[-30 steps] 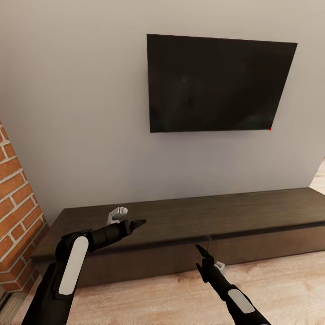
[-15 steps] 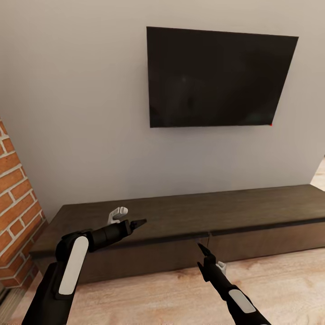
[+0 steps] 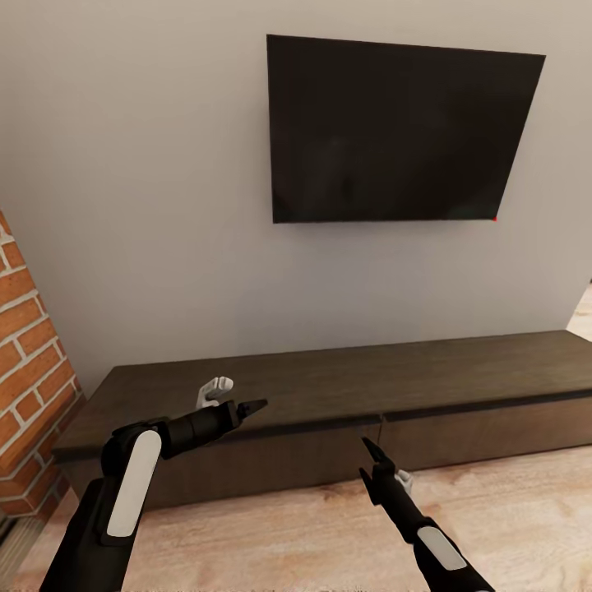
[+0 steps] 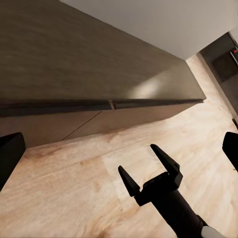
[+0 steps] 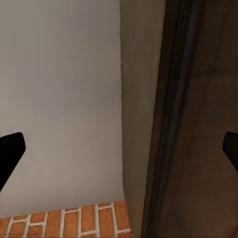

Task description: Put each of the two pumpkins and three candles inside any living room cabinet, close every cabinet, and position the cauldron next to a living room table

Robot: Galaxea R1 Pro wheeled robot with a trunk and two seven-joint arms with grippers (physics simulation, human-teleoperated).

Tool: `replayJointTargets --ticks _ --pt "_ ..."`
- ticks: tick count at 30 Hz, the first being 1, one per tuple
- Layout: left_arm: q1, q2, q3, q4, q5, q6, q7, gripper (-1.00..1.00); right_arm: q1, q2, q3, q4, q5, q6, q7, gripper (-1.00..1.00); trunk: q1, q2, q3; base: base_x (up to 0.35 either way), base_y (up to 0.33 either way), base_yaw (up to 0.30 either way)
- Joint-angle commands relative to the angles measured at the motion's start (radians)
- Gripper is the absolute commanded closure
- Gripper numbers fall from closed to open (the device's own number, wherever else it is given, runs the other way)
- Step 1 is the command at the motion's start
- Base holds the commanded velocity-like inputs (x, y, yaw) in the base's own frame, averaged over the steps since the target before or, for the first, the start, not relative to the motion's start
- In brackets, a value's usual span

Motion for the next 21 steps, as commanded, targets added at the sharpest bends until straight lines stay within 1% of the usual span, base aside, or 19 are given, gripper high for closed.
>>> replayJointTargets --ticks 1,18,21 --pt "-0.001 -0.001 0.003 0.000 -0.008 0.005 -0.011 -1.00 -0.001 0.000 -0.003 0.000 -0.007 0.009 0.004 -1.00 0.004 -0.008 -0.004 0.000 0.000 0.000" --pt "-0.001 -0.001 0.002 0.001 -0.008 0.005 -0.027 -1.00 -0.001 0.000 0.000 -0.001 -0.004 0.011 0.016 -1.00 0.069 -0.127 -0.057 0.000 0.000 0.000" --pt "-0.001 -0.001 0.002 0.001 -0.008 0.005 -0.027 -1.00 -0.001 0.000 0.000 -0.001 -0.004 0.014 0.029 -1.00 0.080 -0.148 -0.067 0.000 0.000 0.000"
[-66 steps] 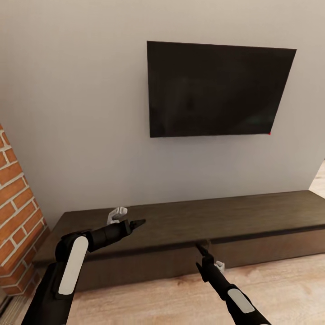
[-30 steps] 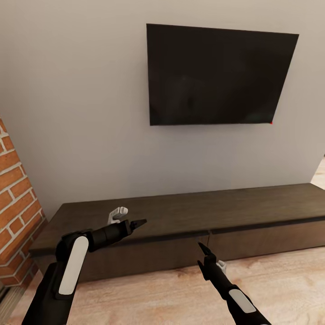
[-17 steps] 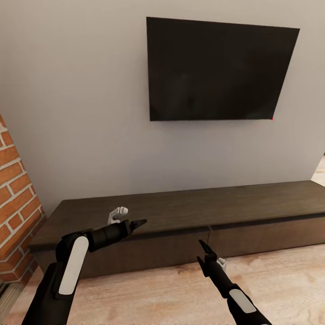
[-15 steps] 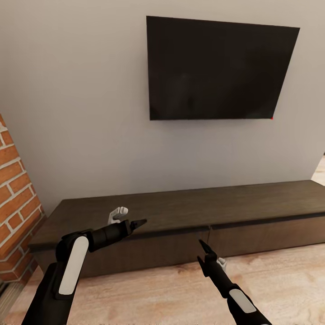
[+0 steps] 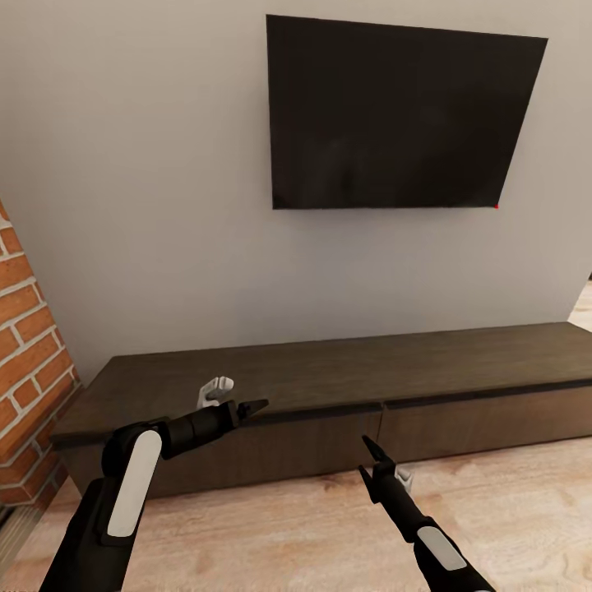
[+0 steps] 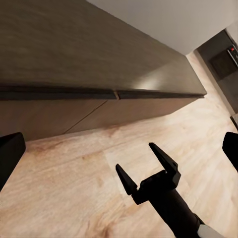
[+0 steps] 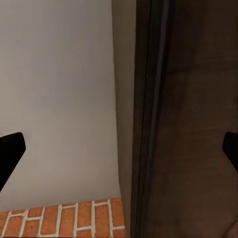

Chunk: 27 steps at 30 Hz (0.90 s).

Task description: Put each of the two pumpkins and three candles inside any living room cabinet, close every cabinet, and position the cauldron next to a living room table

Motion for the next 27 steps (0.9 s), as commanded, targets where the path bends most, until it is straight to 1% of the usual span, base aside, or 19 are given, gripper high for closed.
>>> replayJointTargets --ticks 1,3,8,15,27 --pt "-0.001 -0.001 0.003 0.000 -0.008 0.005 -0.010 -1.00 -0.001 0.001 -0.003 0.000 -0.008 0.012 0.023 -1.00 0.004 -0.008 -0.004 0.000 0.000 0.000" --pt "-0.001 -0.001 0.003 0.000 -0.008 0.005 -0.011 -1.00 -0.001 0.000 -0.003 0.000 -0.008 0.016 0.063 -1.00 0.011 -0.022 -0.010 0.000 0.000 0.000" --pt "-0.001 -0.001 0.003 0.000 -0.008 0.005 -0.011 -1.00 -0.001 -0.001 -0.003 0.001 -0.007 0.020 0.104 -1.00 0.031 -0.057 -0.026 0.000 0.000 0.000" --pt "-0.001 -0.001 0.003 0.000 -0.008 0.005 -0.011 -1.00 -0.001 -0.001 -0.003 0.002 -0.006 0.020 0.118 -1.00 0.034 -0.058 -0.053 0.000 0.000 0.000" --pt "-0.001 -0.001 0.003 0.000 -0.008 0.005 -0.011 -1.00 -0.001 -0.001 -0.003 0.002 -0.005 0.019 0.118 -1.00 0.039 -0.061 -0.100 0.000 0.000 0.000"
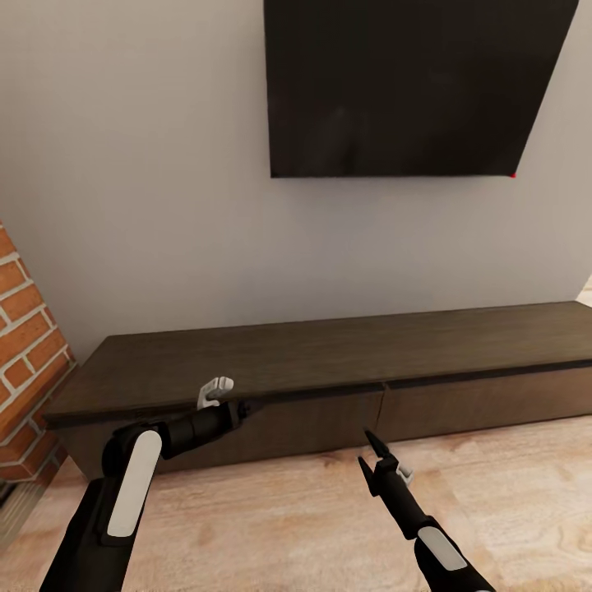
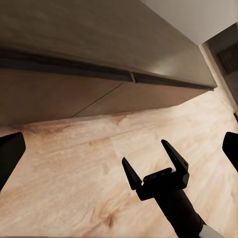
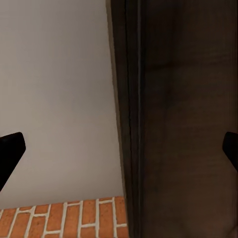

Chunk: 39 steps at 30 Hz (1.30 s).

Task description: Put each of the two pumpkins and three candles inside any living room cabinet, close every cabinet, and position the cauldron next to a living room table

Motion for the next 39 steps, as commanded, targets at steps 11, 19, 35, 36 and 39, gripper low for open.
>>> replayJointTargets --ticks 11,19,35,36,39 --pt "-0.001 -0.001 0.003 -0.001 -0.008 0.005 -0.011 -1.00 -0.001 0.002 -0.001 0.000 -0.007 0.009 0.001 -1.00 0.004 -0.003 -0.040 0.000 0.000 0.000" --pt "0.000 -0.001 0.003 -0.001 -0.008 0.005 -0.011 -1.00 -0.001 0.002 -0.001 0.000 -0.007 0.009 0.000 -1.00 0.004 -0.003 -0.040 0.000 0.000 0.000" --pt "0.000 -0.001 0.003 -0.002 -0.008 0.005 -0.012 -1.00 -0.001 0.003 0.000 0.000 -0.007 0.009 -0.001 -1.00 0.004 -0.003 -0.040 0.188 0.000 0.000" --pt "-0.001 -0.001 0.003 -0.002 -0.008 0.005 -0.012 -1.00 -0.001 0.003 0.000 0.000 -0.007 0.009 -0.001 -1.00 0.004 -0.003 -0.040 0.227 0.000 0.000" --pt "-0.001 -0.001 0.003 -0.002 -0.008 0.005 -0.012 -1.00 -0.001 0.003 0.000 0.000 -0.007 0.009 -0.001 -1.00 0.004 -0.003 -0.040 0.173 0.000 0.000"
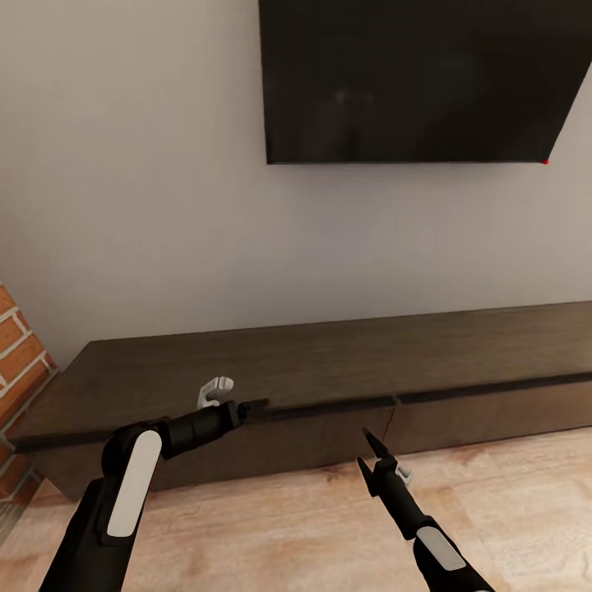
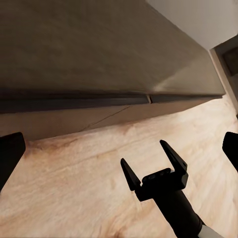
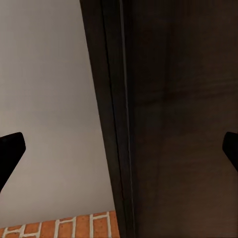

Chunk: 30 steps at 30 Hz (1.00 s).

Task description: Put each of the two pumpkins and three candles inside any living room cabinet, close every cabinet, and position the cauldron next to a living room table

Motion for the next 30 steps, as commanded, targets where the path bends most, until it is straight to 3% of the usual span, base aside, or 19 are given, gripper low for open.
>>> replayJointTargets --ticks 1,10,22,30 --pt "0.000 -0.001 0.003 0.000 -0.008 0.005 -0.010 -1.00 0.000 0.000 -0.002 0.000 -0.008 0.009 0.001 -1.00 0.000 0.000 -0.001 0.086 0.000 0.000" --pt "0.001 -0.001 0.003 0.000 -0.008 0.005 -0.010 -1.00 0.000 0.001 -0.002 0.000 -0.007 0.009 0.000 -1.00 0.000 0.000 -0.001 0.026 0.000 0.000" --pt "0.001 -0.001 0.003 0.000 -0.008 0.005 -0.010 -1.00 0.000 0.001 -0.002 0.000 -0.006 0.007 0.000 -1.00 0.005 -0.003 -0.047 0.001 0.000 0.000" --pt "0.001 -0.001 0.003 0.000 -0.008 0.005 -0.010 -1.00 0.000 0.000 -0.003 0.000 -0.008 0.008 0.003 -1.00 0.005 -0.003 -0.047 0.000 0.000 0.000"
